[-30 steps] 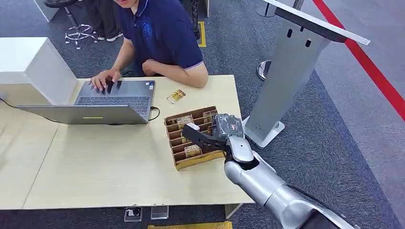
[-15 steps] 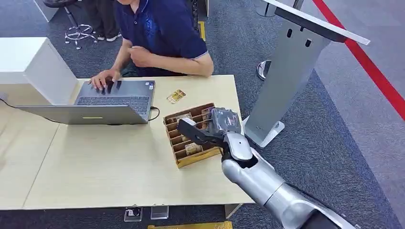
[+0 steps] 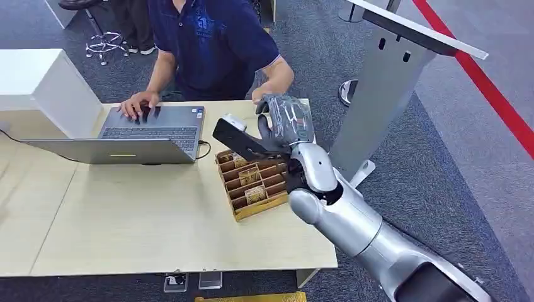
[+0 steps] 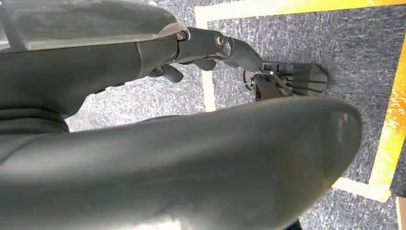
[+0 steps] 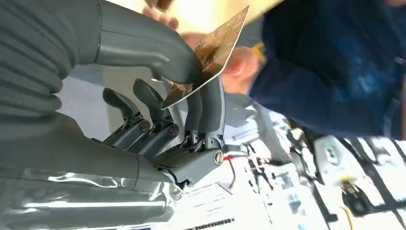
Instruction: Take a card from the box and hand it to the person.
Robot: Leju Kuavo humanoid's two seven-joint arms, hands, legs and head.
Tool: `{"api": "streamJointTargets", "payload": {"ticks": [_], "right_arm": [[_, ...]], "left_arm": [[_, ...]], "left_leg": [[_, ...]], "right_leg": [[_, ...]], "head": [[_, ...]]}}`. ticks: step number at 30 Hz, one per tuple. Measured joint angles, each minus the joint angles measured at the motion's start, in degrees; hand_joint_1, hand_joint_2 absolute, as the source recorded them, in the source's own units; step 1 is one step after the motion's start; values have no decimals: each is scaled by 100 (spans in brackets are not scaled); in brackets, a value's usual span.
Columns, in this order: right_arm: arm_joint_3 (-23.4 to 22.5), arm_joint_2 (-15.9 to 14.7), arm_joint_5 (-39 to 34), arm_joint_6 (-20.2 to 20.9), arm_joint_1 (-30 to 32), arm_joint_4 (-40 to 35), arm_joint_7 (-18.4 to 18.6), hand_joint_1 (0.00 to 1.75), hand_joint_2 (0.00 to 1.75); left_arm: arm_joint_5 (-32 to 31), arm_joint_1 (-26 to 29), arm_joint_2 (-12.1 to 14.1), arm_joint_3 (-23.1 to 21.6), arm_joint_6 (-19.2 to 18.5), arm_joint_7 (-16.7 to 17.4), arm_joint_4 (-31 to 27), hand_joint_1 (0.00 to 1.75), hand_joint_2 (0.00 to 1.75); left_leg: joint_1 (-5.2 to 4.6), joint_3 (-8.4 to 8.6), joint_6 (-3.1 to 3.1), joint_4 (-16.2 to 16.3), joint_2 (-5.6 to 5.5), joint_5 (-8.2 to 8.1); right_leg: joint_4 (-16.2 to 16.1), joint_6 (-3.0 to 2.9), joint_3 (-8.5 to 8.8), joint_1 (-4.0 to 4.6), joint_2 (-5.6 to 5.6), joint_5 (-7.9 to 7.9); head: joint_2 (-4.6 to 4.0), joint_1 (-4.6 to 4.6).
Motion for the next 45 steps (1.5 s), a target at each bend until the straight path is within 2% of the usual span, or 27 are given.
{"api": "streamJointTargets", "payload": {"ticks": [40,42,45], "right_arm": [[-131,-138,-663,123,278,-235,-349,0,175],[-168,-192,-813,146,351,-314,-430,0,175],[-433,-446,-1497,254,1020,-812,-841,0,175]], "left_arm": [[37,13,7,0,4,-18,2,0,0],[50,14,11,0,4,-26,2,0,0],[68,76,28,0,15,-50,2,0,0]], "left_leg": [[0,3,0,0,0,-1],[0,5,1,0,-4,-1],[0,-2,4,0,-2,-6]], "right_leg": [[-4,1,7,0,-1,-1],[-4,3,8,0,-4,-2],[-5,2,4,0,-5,-3]], "head": [[0,-20],[0,-22],[0,13]]}}
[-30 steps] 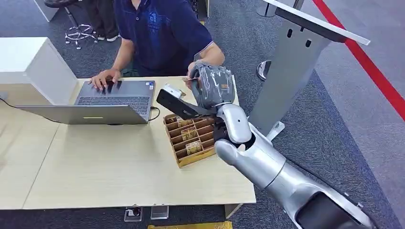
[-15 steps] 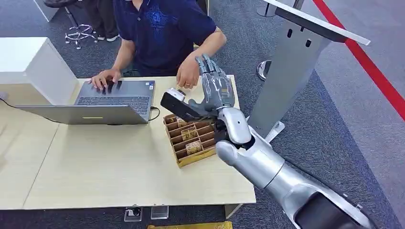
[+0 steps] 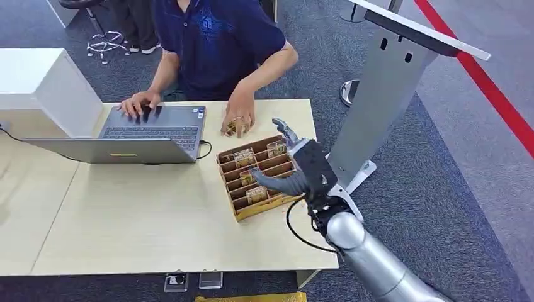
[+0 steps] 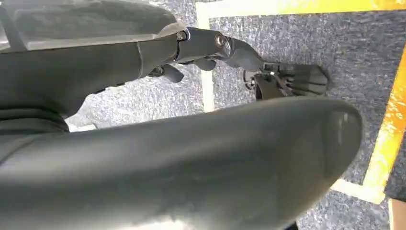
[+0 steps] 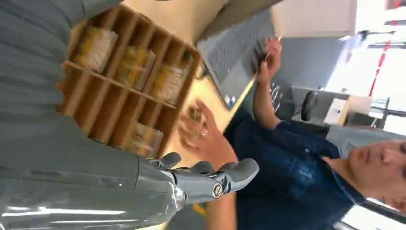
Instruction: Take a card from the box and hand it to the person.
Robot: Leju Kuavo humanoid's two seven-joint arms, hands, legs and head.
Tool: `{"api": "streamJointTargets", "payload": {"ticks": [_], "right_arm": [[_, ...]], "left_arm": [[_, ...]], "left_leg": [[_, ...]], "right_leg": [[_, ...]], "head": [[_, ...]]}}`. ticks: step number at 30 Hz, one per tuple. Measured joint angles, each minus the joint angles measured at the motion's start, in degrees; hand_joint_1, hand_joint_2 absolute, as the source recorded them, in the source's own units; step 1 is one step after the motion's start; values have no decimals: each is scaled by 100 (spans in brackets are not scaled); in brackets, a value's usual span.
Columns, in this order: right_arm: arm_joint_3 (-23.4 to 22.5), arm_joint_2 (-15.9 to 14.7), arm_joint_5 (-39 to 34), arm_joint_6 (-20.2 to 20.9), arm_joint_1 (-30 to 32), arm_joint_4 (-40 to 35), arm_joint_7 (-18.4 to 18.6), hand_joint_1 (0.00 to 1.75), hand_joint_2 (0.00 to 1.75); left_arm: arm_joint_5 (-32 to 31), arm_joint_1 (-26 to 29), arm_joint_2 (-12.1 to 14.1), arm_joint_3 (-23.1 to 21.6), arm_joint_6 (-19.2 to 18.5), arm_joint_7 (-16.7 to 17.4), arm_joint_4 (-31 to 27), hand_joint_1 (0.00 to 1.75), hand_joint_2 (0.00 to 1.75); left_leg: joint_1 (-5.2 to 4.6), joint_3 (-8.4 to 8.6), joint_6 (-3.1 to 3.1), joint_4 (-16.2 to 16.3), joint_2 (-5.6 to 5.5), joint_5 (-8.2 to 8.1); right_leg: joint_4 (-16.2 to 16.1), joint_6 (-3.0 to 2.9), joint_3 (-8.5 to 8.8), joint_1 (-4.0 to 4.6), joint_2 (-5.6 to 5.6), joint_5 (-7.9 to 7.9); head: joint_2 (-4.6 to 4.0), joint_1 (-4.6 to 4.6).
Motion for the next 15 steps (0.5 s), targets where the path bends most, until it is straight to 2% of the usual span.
{"api": "streamJointTargets", "payload": {"ticks": [2,5,11,15], "right_arm": [[-153,-155,-332,90,343,-260,-223,0,175],[-384,-314,-559,122,922,-620,-472,0,175],[-721,-450,-439,76,1739,-1029,-629,0,175],[-861,-461,-476,236,2062,-1121,-738,0,175]], "left_arm": [[48,17,11,2,15,-42,0,0,0],[98,53,22,9,22,-89,0,0,0],[122,82,39,11,26,-160,0,0,0],[166,89,46,17,31,-160,0,0,0]], "left_leg": [[0,7,-3,0,5,-3],[0,4,-4,0,-1,-4],[0,5,-4,-1,2,-4],[0,5,-4,-1,2,-4]], "right_leg": [[0,0,3,0,9,0],[0,1,4,0,0,-1],[0,0,5,0,2,-1],[0,0,5,0,3,-1]], "head": [[0,-31],[0,-13],[0,-20],[0,-20]]}}
